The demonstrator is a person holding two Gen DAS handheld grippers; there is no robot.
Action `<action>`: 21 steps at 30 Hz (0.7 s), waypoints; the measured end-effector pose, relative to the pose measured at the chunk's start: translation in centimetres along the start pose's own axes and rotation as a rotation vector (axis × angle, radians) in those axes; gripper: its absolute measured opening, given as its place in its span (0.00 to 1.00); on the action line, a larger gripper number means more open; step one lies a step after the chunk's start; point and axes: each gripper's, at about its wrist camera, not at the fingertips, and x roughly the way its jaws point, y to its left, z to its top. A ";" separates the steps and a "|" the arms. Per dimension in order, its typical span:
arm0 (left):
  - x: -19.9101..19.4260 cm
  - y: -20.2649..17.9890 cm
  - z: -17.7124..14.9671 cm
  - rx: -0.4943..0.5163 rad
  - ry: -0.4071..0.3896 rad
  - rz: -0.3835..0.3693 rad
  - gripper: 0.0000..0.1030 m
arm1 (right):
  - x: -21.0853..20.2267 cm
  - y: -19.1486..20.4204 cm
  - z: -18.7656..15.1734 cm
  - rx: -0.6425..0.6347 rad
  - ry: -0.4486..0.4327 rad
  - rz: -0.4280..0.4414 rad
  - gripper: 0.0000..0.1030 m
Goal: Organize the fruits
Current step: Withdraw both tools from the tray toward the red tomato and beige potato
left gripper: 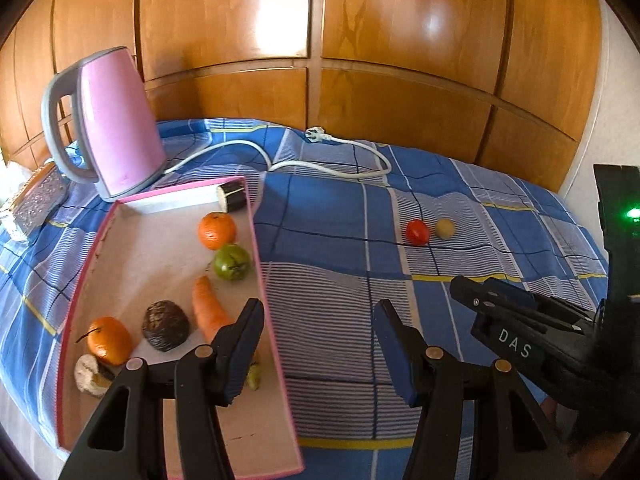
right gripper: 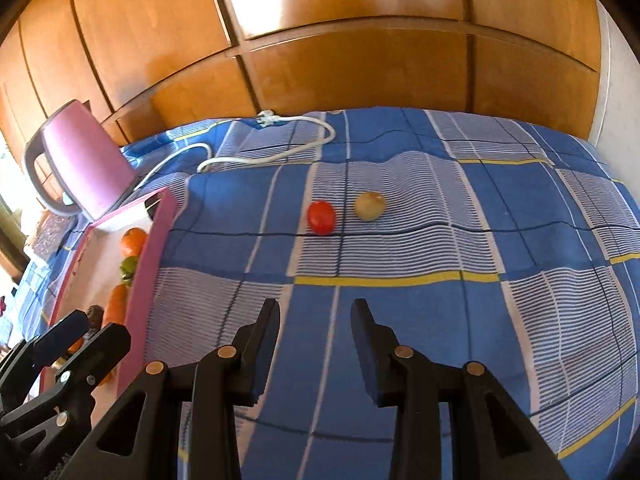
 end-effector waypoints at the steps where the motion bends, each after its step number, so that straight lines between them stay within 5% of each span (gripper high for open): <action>1: 0.2 -0.2 0.1 0.000 0.003 -0.002 0.55 | 0.2 -0.2 0.2 0.001 0.000 -0.004 0.36; 21: 5.9 -3.1 3.0 -0.017 0.055 -0.055 0.53 | 5.7 -3.7 5.2 -0.003 0.013 -0.074 0.36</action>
